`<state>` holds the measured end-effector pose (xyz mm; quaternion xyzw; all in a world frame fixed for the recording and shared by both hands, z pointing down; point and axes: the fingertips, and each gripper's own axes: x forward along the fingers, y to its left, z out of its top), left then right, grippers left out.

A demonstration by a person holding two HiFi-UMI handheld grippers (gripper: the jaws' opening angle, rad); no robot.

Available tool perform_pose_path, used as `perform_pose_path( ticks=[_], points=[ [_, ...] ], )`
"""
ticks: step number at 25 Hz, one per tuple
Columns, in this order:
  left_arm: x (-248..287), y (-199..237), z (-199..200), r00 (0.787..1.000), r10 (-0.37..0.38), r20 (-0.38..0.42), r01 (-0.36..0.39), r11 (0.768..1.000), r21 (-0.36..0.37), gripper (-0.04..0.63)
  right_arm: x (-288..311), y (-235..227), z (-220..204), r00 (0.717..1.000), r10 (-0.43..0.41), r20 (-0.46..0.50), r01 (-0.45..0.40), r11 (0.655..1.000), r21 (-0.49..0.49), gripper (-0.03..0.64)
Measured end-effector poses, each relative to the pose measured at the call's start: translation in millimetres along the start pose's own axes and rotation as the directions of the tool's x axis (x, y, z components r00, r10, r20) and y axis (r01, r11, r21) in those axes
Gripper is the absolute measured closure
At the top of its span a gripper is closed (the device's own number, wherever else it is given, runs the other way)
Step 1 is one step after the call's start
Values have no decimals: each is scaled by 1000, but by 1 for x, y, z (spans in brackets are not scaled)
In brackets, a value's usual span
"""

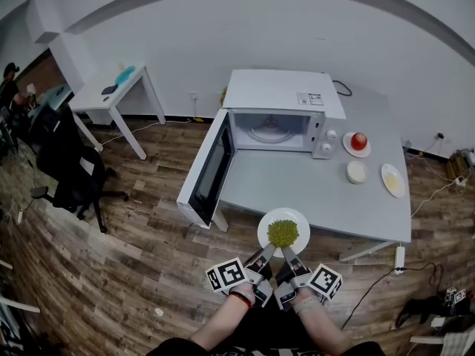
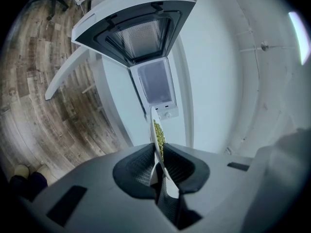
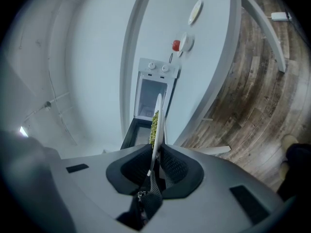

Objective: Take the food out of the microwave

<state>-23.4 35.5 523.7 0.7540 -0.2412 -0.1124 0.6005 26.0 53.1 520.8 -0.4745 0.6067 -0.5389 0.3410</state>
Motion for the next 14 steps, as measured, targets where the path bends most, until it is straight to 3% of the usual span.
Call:
perform_pose_path(
  ticks=[14],
  points=[
    [-30,16,-9,1000,20,4,-19,999,-34,538,-9,-11,-32,1000,-30,-7,30,999,35,551]
  ],
)
